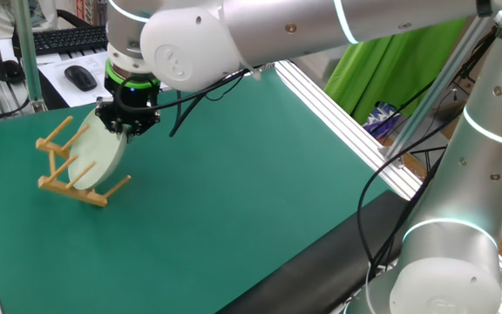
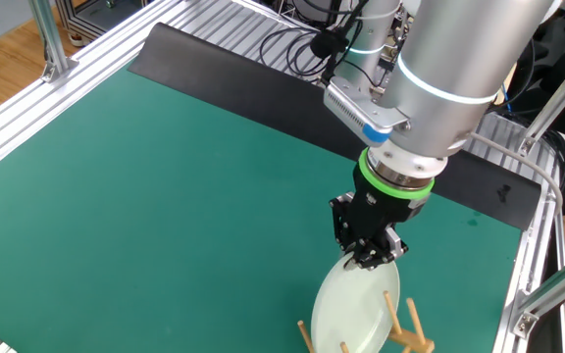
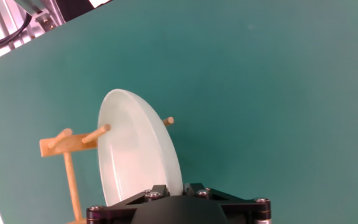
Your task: Take the dish off the dish rack
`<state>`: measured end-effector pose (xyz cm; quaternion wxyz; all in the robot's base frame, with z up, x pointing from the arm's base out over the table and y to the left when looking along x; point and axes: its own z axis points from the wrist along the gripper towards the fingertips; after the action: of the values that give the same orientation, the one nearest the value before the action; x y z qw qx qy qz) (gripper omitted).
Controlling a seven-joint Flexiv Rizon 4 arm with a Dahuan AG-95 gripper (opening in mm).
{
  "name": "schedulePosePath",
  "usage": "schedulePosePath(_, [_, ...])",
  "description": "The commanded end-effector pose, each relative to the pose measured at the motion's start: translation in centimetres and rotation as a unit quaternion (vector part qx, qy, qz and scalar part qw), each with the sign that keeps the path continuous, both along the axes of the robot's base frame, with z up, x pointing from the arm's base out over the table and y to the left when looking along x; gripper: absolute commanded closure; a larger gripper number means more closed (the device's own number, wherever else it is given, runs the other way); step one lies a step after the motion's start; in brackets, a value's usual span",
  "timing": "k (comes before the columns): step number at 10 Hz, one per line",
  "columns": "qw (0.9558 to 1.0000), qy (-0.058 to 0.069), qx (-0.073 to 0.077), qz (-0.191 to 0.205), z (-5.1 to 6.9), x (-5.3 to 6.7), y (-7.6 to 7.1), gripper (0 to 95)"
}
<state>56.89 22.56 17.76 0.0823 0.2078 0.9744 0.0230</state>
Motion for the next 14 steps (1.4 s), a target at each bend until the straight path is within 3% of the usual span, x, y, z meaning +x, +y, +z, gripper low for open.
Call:
schedulePosePath(1, [1.0,0.0,-0.003,0.0,0.1,0.0,-0.1,95.0])
schedulePosePath(3, [0.9999,0.001,-0.009,0.008,0.8,-0.1,-0.3,95.0])
schedulePosePath(14, [0.9981,0.031,-0.011,0.052,6.5,-1.7,-3.1,95.0])
